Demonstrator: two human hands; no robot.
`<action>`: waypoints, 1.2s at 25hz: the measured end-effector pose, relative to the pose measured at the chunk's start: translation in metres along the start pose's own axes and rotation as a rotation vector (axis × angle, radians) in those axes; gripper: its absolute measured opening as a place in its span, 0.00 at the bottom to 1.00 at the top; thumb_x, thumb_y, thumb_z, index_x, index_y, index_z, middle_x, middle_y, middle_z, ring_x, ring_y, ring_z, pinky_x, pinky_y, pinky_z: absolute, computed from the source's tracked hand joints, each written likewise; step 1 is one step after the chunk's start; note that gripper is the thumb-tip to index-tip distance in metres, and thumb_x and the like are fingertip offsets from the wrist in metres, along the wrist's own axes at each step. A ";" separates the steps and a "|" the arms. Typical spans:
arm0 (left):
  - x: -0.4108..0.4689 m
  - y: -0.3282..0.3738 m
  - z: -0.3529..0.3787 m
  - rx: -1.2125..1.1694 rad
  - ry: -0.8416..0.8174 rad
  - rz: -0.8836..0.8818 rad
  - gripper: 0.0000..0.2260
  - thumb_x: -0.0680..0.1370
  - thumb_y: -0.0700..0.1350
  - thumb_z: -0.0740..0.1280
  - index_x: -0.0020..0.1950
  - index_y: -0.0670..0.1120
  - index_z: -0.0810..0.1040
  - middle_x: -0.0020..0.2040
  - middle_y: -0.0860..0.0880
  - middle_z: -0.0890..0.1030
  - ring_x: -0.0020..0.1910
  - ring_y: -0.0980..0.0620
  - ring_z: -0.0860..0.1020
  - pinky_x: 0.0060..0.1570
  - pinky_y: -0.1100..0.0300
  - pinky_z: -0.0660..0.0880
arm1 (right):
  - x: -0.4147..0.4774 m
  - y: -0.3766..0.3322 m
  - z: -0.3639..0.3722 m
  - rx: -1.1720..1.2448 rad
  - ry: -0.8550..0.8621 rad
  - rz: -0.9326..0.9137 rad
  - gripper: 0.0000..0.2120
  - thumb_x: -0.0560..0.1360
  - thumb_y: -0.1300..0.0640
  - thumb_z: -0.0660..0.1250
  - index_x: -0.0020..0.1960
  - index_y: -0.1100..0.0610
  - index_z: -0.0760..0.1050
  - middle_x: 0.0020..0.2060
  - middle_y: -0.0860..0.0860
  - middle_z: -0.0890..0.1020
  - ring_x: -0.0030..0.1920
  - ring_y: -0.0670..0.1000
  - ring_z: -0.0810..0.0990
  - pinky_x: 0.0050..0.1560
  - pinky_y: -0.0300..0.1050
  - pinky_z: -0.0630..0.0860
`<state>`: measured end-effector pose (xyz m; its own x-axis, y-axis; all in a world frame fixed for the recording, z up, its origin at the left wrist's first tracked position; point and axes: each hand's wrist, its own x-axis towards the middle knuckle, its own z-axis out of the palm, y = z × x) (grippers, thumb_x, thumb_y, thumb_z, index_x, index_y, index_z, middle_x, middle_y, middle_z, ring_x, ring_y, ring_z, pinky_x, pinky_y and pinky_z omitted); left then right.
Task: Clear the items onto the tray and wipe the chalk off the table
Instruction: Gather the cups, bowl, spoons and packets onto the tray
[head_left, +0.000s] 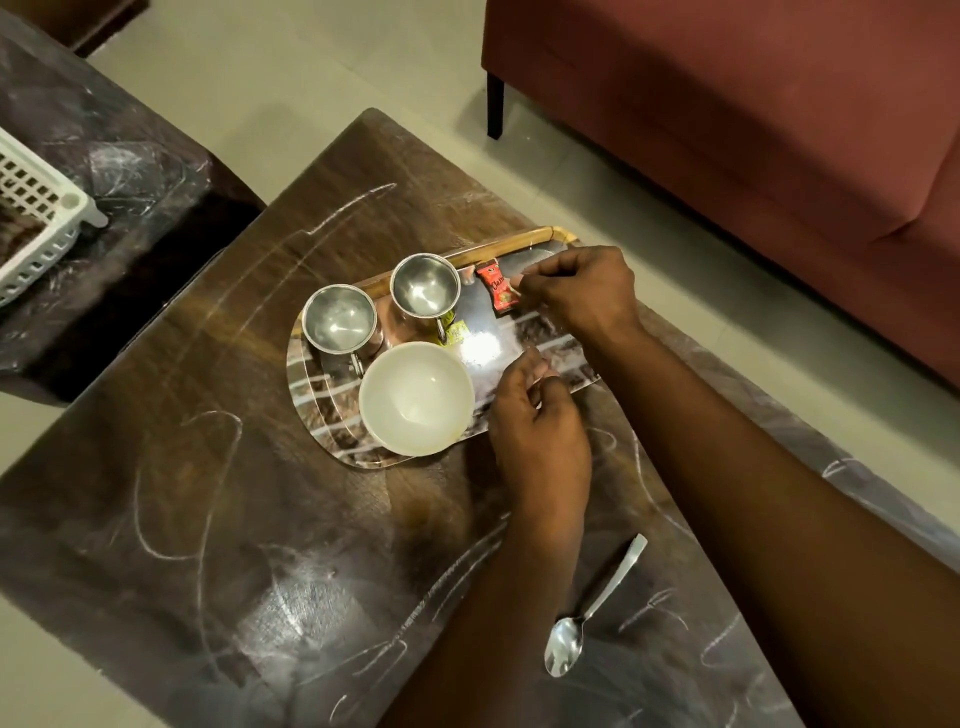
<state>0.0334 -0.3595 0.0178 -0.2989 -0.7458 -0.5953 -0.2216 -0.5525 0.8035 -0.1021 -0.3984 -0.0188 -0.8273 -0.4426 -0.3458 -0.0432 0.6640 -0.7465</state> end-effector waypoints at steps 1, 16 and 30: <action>-0.004 0.000 -0.002 -0.016 0.001 0.009 0.14 0.81 0.41 0.65 0.66 0.46 0.84 0.60 0.50 0.87 0.59 0.56 0.84 0.68 0.54 0.80 | -0.006 0.000 -0.011 0.004 -0.002 0.003 0.04 0.72 0.53 0.81 0.41 0.53 0.89 0.35 0.48 0.88 0.34 0.44 0.85 0.40 0.46 0.83; -0.161 -0.143 -0.029 0.746 -0.643 -0.048 0.06 0.73 0.41 0.75 0.49 0.48 0.87 0.48 0.37 0.88 0.51 0.37 0.87 0.58 0.37 0.84 | -0.303 0.240 -0.165 0.153 0.072 0.425 0.08 0.68 0.56 0.80 0.46 0.57 0.89 0.43 0.50 0.90 0.47 0.52 0.89 0.54 0.58 0.86; -0.287 -0.260 -0.032 1.170 -0.976 0.161 0.06 0.75 0.40 0.77 0.51 0.47 0.88 0.40 0.52 0.86 0.40 0.52 0.84 0.46 0.52 0.83 | -0.488 0.357 -0.174 0.198 0.261 0.732 0.06 0.70 0.58 0.80 0.45 0.53 0.86 0.38 0.47 0.88 0.41 0.47 0.88 0.50 0.49 0.86</action>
<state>0.2061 -0.0135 -0.0197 -0.7610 0.0187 -0.6485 -0.5727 0.4503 0.6850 0.1882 0.1596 -0.0176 -0.7123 0.2352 -0.6613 0.6413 0.6009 -0.4771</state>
